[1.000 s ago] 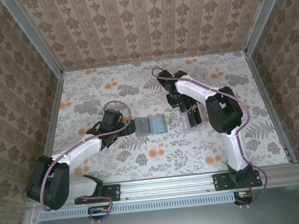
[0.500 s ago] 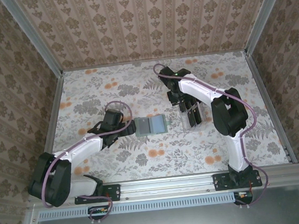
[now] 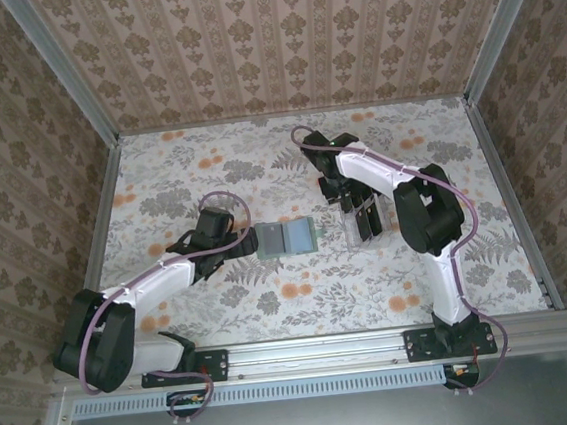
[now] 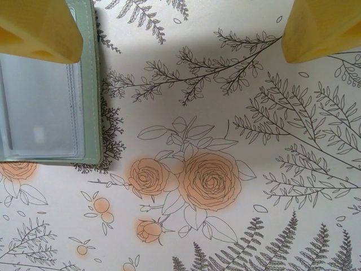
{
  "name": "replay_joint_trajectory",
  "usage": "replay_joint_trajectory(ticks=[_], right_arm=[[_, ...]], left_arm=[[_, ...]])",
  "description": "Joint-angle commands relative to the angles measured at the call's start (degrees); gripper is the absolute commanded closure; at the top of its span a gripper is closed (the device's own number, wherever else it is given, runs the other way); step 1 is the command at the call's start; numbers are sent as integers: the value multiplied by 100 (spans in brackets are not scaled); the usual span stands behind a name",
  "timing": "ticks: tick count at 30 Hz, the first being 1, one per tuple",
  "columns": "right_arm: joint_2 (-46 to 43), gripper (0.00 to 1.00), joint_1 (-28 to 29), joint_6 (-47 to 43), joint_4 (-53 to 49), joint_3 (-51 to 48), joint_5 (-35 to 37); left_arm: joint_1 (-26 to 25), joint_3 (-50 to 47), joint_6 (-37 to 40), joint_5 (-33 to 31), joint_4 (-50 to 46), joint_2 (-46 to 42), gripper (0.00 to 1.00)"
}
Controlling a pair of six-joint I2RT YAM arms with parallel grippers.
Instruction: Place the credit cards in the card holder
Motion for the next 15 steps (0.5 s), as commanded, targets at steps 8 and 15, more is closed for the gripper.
replay_joint_trajectory(ticks=[8, 15], right_arm=[[-47, 57, -33, -38, -67, -105, -107], [-163, 65, -55, -8, 9, -124, -307]], left_arm=[[-48, 83, -66, 17, 23, 5, 0], [-57, 61, -75, 20, 49, 25, 0]])
